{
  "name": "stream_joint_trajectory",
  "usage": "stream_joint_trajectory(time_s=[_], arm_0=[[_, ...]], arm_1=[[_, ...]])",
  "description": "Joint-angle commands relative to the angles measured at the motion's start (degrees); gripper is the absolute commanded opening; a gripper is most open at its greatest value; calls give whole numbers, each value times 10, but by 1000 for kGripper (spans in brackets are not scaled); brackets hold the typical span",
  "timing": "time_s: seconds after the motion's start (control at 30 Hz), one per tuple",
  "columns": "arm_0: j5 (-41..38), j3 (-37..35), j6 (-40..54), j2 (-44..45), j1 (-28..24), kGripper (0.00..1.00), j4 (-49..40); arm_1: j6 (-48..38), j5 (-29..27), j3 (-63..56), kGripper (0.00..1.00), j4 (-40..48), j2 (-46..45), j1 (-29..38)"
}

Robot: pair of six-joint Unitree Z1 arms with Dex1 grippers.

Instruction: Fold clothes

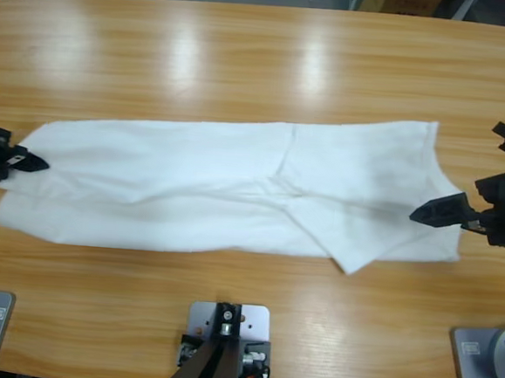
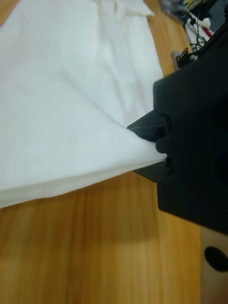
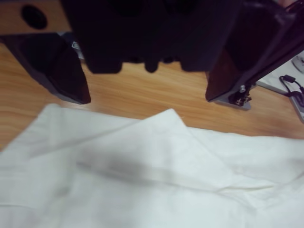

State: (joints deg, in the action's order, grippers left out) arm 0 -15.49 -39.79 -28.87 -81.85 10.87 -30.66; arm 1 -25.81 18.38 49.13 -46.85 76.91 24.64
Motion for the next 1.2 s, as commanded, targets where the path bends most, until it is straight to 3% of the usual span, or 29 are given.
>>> stream_joint_trajectory(time_s=[0.03, 0.27, 0.37, 0.53, 0.7, 1.2], arm_0=[[52, -89, 30, 16, -46, 0, -121], [104, -162, 102, 21, -98, 0, -213], [113, -217, 132, 23, -94, 0, -268], [119, -338, 105, 26, -4, 0, -365], [134, -467, 104, 14, 15, 0, -458], [128, -716, 40, -170, 207, 0, -543]], arm_1=[[-9, 8, -31, 1000, 13, 10, 5], [-13, 10, -30, 1000, 20, 11, 5], [-13, 10, -28, 1000, 20, 10, 5], [-13, 10, -27, 1000, 26, 16, 5], [-12, 12, -25, 1000, 38, 25, 5], [6, 16, -29, 1000, 54, 31, 5]])
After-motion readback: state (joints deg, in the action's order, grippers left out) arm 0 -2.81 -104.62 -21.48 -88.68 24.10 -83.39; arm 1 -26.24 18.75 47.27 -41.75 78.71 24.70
